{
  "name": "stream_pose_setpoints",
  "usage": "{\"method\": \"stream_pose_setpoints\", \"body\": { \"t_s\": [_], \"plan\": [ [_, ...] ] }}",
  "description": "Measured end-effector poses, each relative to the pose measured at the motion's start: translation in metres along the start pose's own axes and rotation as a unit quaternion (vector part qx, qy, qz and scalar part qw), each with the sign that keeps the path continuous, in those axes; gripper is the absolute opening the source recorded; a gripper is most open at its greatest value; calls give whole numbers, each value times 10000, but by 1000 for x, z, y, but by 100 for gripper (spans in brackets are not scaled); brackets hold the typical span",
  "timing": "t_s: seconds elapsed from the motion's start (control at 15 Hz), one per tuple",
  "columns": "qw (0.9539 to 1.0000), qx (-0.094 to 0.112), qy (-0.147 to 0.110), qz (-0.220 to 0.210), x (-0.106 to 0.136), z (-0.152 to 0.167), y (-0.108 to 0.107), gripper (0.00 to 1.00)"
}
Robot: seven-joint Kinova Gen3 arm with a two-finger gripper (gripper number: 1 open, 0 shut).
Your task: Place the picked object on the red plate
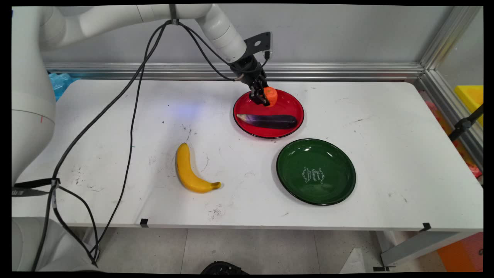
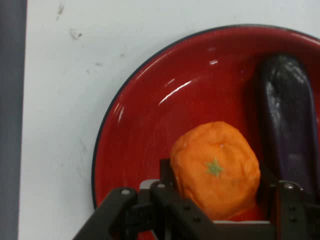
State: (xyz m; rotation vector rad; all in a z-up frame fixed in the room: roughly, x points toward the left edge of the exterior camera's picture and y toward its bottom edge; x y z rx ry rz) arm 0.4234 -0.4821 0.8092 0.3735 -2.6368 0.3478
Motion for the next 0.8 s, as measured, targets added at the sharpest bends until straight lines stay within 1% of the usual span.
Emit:
{"method": "stream_pose_setpoints", "body": {
  "t_s": [0.53,0.6,0.8],
  "plan": [
    [9999,-63,80,-69,-13,24,-7,0],
    [9999,-66,94,-78,-13,26,-7,100],
    [9998,-37,141,-105,-13,32,-8,100]
  ]
}}
